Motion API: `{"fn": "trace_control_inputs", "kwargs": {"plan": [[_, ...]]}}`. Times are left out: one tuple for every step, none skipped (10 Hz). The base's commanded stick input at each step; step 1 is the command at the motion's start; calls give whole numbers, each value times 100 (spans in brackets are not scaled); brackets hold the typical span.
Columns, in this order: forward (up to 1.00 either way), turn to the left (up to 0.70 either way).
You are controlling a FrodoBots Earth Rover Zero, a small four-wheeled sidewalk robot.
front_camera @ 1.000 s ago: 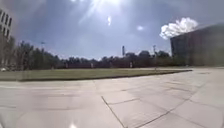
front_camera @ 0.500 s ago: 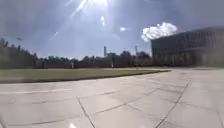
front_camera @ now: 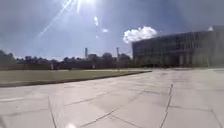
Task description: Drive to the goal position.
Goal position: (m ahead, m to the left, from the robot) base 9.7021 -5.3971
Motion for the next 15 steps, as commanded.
{"fn": "trace_control_inputs", "kwargs": {"plan": [[70, -34], [70, -34], [70, -34], [70, -34], [70, -27], [70, -10], [70, 1], [70, 1], [70, 1], [70, 1], [70, 1], [70, 1], [70, 1], [70, 1], [70, 1]]}}
